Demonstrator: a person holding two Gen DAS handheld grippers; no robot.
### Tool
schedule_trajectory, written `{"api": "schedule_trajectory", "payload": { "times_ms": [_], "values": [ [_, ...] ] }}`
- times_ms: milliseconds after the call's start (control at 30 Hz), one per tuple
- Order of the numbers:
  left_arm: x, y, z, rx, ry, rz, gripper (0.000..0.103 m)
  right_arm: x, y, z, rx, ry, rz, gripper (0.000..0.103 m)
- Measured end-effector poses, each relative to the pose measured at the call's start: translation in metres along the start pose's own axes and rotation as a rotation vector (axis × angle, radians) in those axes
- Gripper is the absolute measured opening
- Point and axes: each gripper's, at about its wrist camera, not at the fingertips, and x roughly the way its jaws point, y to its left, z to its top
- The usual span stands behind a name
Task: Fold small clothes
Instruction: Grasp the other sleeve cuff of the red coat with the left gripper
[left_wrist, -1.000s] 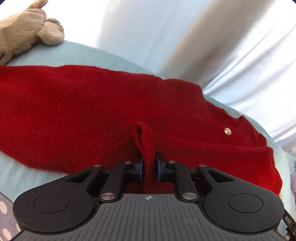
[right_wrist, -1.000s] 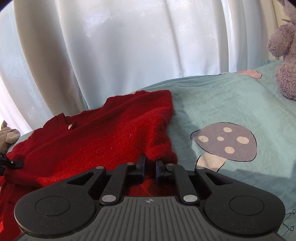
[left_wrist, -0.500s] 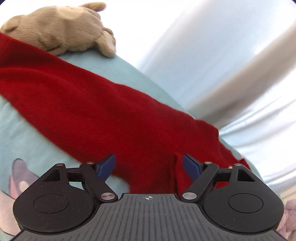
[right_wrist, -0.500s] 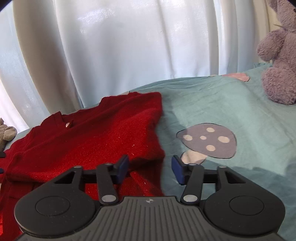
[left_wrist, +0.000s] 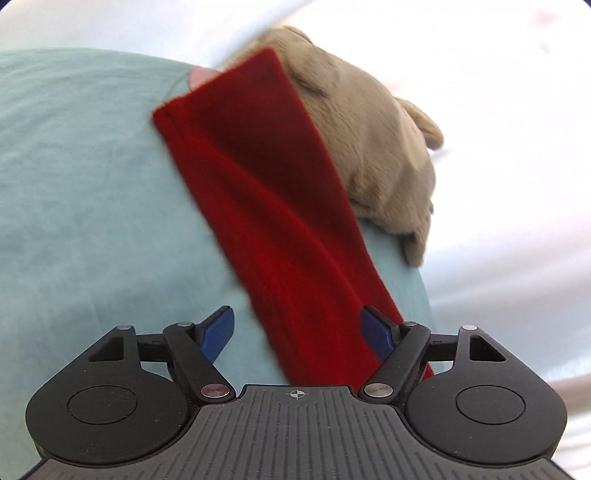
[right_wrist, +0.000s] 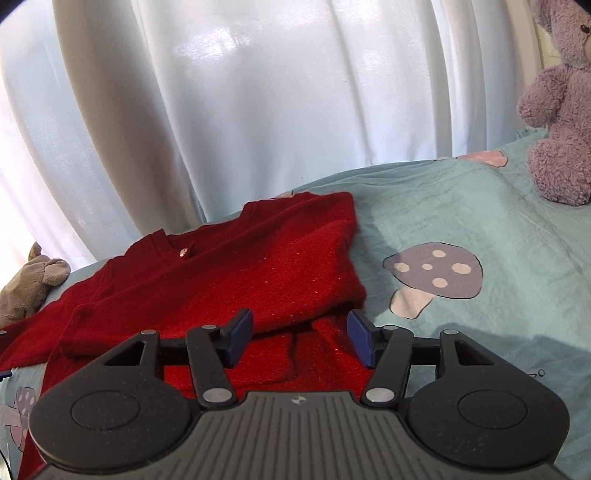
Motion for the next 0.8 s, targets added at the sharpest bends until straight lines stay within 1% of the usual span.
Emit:
{"api": "schedule_trajectory", "payload": {
  "times_ms": [67,100,233,267,333,400,433,467,500,567,600,633,700,800],
  "values": [
    [0.001,0.012,0.015,-0.033,-0.034,0.022,0.078,0.002,0.006,-0.001,-0.011,0.004,0.008,0.057],
    [0.003,0.018,0.022,-0.053,-0.044,0.021,0.075,0.003,0.009,-0.001,-0.014,0.007,0.008,0.057],
    [0.009,0.038,0.043,-0.122,-0.102,-0.021,0.073,0.008,0.020,-0.002,-0.031,0.024,0.004,0.057],
    [0.011,0.042,0.047,-0.135,-0.117,-0.032,0.070,0.009,0.023,-0.002,-0.038,0.028,0.003,0.057],
    [0.018,0.046,0.054,-0.157,-0.133,-0.055,0.062,0.012,0.030,-0.001,-0.057,0.031,0.001,0.057],
    [0.024,0.049,0.060,-0.173,-0.141,-0.065,0.049,0.015,0.037,-0.001,-0.070,0.034,0.000,0.057],
    [0.027,0.049,0.063,-0.177,-0.143,-0.063,0.044,0.016,0.040,-0.002,-0.073,0.034,0.002,0.057],
    [0.027,0.052,0.065,-0.177,-0.142,-0.057,0.034,0.016,0.042,-0.003,-0.076,0.034,0.004,0.057],
    [0.029,0.053,0.067,-0.177,-0.143,-0.047,0.026,0.016,0.045,-0.004,-0.080,0.036,0.006,0.057],
    [0.027,0.058,0.068,-0.186,-0.140,-0.051,0.024,0.017,0.051,-0.006,-0.095,0.042,0.011,0.057],
    [0.026,0.059,0.068,-0.189,-0.143,-0.047,0.021,0.016,0.053,-0.006,-0.104,0.043,0.010,0.057],
    [0.025,0.059,0.067,-0.181,-0.150,-0.043,0.020,0.016,0.054,-0.006,-0.110,0.043,0.008,0.057],
    [0.018,0.052,0.063,-0.128,-0.176,-0.026,0.017,0.014,0.055,-0.006,-0.113,0.035,0.006,0.057],
    [0.001,0.025,0.054,0.014,-0.245,-0.011,0.016,0.013,0.055,-0.005,-0.106,0.026,0.005,0.057]
  ]
}}
